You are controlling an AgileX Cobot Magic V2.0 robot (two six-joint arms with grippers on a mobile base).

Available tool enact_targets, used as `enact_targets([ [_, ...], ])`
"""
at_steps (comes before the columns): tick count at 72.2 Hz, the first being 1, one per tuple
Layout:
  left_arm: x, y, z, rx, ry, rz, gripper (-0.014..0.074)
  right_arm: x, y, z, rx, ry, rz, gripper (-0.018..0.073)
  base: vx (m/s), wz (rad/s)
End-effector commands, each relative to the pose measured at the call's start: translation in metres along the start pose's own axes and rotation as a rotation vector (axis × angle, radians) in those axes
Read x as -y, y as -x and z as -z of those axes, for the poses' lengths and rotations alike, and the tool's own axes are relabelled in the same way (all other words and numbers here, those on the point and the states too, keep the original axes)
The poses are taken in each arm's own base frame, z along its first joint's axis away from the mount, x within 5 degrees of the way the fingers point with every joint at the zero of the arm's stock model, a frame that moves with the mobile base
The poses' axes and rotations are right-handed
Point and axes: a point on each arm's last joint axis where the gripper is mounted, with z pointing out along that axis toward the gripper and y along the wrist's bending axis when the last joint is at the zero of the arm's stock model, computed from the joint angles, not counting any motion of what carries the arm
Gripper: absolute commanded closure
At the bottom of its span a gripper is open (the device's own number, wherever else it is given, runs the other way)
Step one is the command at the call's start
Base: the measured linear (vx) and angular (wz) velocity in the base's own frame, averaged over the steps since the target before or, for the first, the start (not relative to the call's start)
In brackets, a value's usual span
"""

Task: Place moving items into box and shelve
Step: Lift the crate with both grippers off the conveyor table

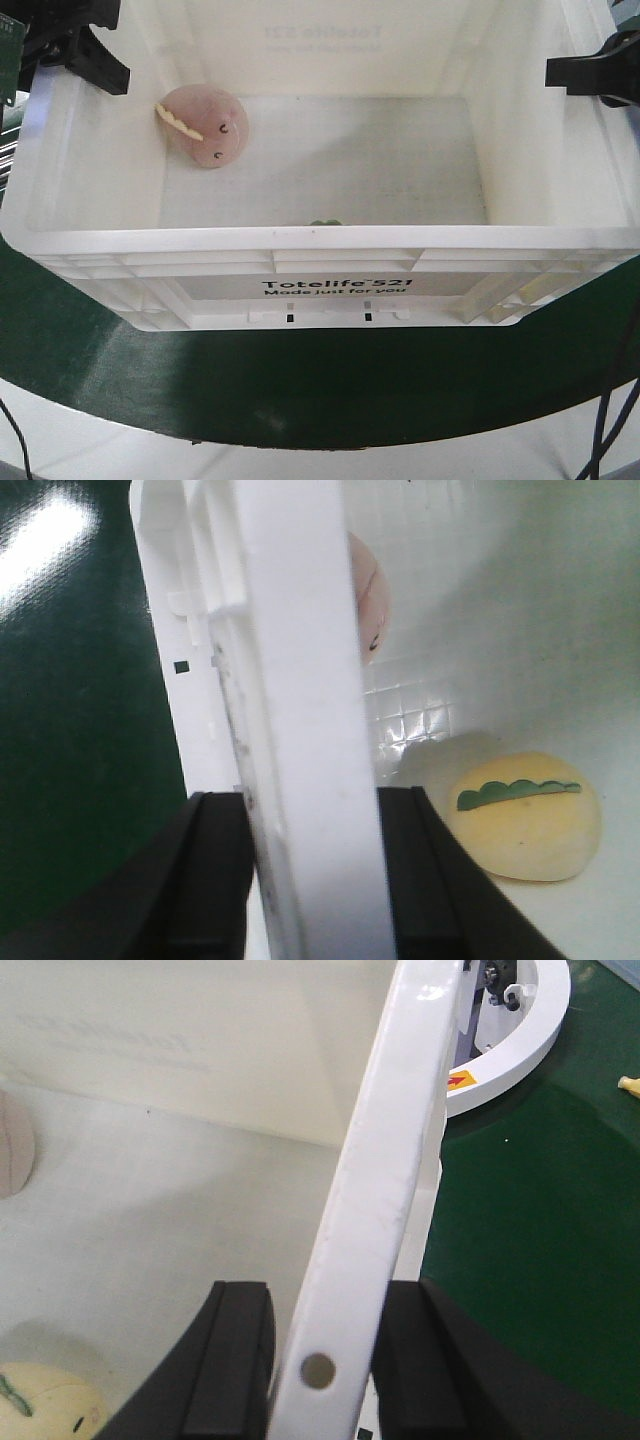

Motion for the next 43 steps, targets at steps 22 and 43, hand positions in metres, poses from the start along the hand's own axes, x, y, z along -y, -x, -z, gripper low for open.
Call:
enact_targets([
  [22,0.0215,0.0035,0.0333,0.166,-0.147,-0.019,0.0596,-0.0067,0.0211,0.0187,0.168,0.01,0.005,0.0568,0.0,0.0],
  [43,0.0215,0.0035,0.0333,0.166,-0.147,-0.019,0.0596,-0.0067,0.0211,0.0187,0.168,0.01,0.005,0.0568,-0.02,0.02],
])
